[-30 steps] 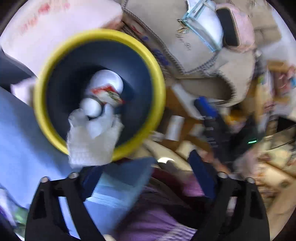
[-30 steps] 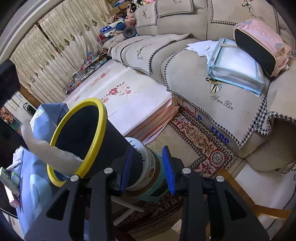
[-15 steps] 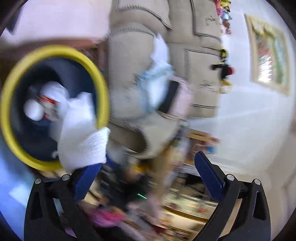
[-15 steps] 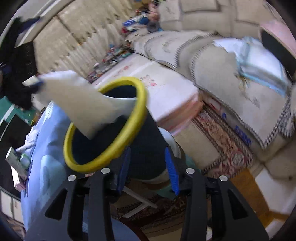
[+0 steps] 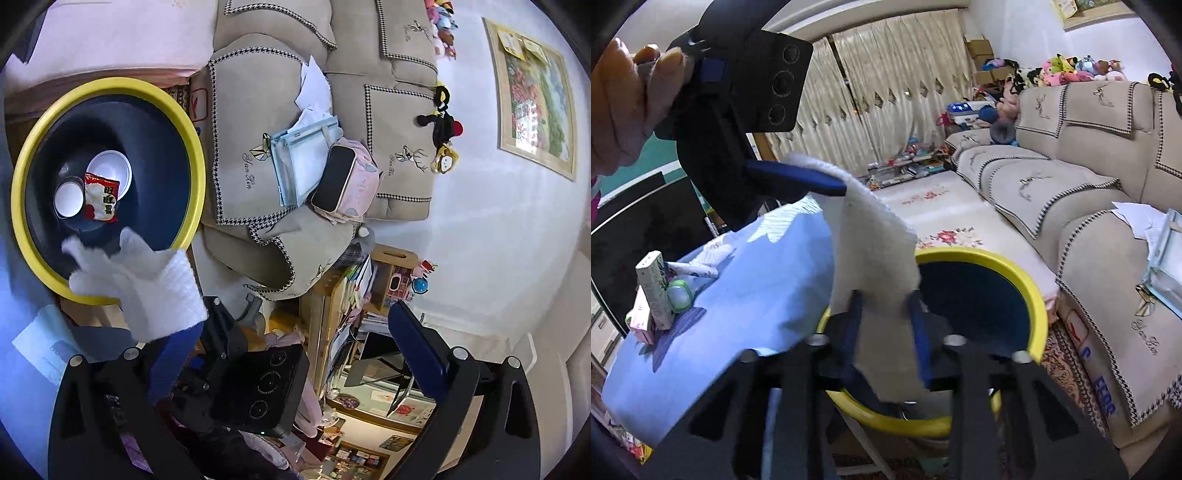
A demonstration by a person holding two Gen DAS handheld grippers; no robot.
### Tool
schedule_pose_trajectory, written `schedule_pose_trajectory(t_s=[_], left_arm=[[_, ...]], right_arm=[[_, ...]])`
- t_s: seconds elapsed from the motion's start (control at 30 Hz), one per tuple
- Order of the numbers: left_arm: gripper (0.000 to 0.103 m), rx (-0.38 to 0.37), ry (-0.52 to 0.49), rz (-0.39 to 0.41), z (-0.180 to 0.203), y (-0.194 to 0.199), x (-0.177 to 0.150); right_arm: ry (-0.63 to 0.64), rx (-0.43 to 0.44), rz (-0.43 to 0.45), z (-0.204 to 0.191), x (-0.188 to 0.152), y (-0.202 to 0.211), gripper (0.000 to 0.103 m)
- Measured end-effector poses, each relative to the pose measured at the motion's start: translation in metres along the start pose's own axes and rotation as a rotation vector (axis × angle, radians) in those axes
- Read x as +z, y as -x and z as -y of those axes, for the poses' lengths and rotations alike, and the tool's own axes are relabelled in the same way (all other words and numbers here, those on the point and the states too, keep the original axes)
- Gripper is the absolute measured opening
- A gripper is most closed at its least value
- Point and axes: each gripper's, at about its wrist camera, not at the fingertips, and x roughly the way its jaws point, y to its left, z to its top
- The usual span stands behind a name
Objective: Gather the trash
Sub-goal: 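Carry the tissue over the yellow bin and open the left gripper, then move both tools back toward the table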
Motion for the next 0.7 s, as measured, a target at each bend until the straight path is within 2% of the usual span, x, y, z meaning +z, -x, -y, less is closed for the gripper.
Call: schedule_pose_trajectory(t_s=[0.03,0.1,0.27,0.4,0.47,0.57,0.63,0.7], left_arm=[[0.098,-0.002,-0.001,-0.007,0.001,0.000,-0.001],[0.098,-0.003,-0.006,-0.011,-0.001,-0.005,0.001],[0.098,-0.012,-0.053,-0.013,0.005,0.006,-0.008],[0.098,-0.003,-0.113,0.020,0.018,0.028,-0.023],[0.098,0.010,-0.151,0.062,0.027,0.044,-0.034],[0.098,0.060,-0.250,0.141,0.039,0.069,-0.052],[0.098,0.091,-0.301,0.197,0.044,0.085,-0.065],[0.098,0.117,-0.356,0.267,0.047,0.104,-0.082]], right_arm=[[-0.002,0.009,0.007,0.001,0.000,0.002,0.003],[-0.006,0.016,0.020,0.001,0.002,0.003,0.002],[-0.082,-0.082,-0.053,0.027,0.003,-0.013,0.002],[-0.128,-0.105,-0.096,0.044,0.003,-0.024,0.002],[-0.134,-0.103,-0.102,0.045,0.007,-0.028,0.003],[-0.118,-0.110,-0.164,0.044,0.012,-0.041,0.015],[-0.114,-0.147,-0.213,0.044,0.013,-0.050,0.050],[-0.097,-0.181,-0.273,0.041,0.014,-0.058,0.052]])
